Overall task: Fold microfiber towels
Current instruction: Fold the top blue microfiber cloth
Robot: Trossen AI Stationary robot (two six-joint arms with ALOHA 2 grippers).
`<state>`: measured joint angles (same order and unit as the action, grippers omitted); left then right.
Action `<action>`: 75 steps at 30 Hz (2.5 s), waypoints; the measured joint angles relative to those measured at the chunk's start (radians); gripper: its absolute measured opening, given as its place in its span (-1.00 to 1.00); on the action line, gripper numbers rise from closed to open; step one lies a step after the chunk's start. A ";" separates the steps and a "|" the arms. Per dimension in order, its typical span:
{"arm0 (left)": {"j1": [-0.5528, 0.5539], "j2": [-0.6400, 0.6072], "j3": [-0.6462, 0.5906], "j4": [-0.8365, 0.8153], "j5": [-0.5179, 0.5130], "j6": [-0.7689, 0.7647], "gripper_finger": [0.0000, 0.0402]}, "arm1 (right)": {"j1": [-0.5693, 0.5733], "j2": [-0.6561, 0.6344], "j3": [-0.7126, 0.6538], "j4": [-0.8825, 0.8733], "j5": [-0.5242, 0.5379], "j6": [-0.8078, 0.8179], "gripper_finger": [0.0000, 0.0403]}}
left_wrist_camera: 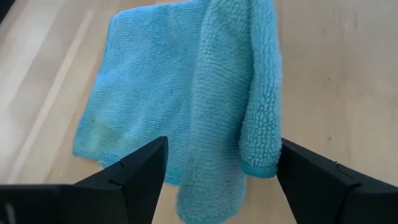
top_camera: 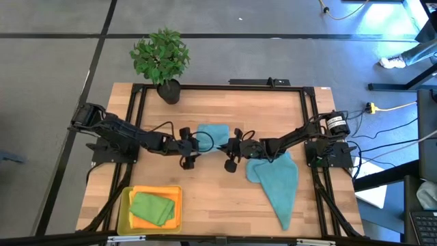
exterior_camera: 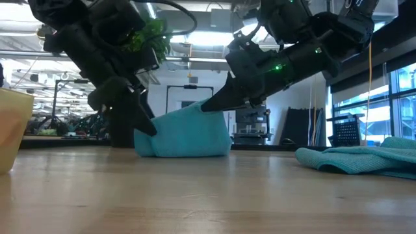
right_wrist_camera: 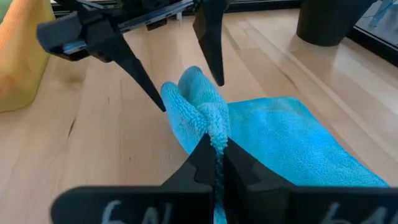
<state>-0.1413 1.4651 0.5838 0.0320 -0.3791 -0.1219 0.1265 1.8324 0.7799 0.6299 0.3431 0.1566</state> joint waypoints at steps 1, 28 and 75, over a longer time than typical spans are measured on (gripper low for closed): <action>0.000 0.000 0.000 0.003 0.005 -0.003 0.37 | 0.000 0.000 0.000 -0.001 0.000 0.000 -0.97; -0.084 0.000 0.013 0.010 0.292 -0.004 -0.99 | 0.126 0.000 0.000 -0.097 -0.076 0.068 -0.97; -0.042 0.000 0.136 -0.285 0.517 0.135 -1.00 | 0.122 0.066 0.125 -0.292 -0.172 0.214 -0.98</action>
<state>-0.1829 1.4646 0.7197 -0.2533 0.1382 0.0128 0.2480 1.8985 0.9048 0.3375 0.1708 0.3705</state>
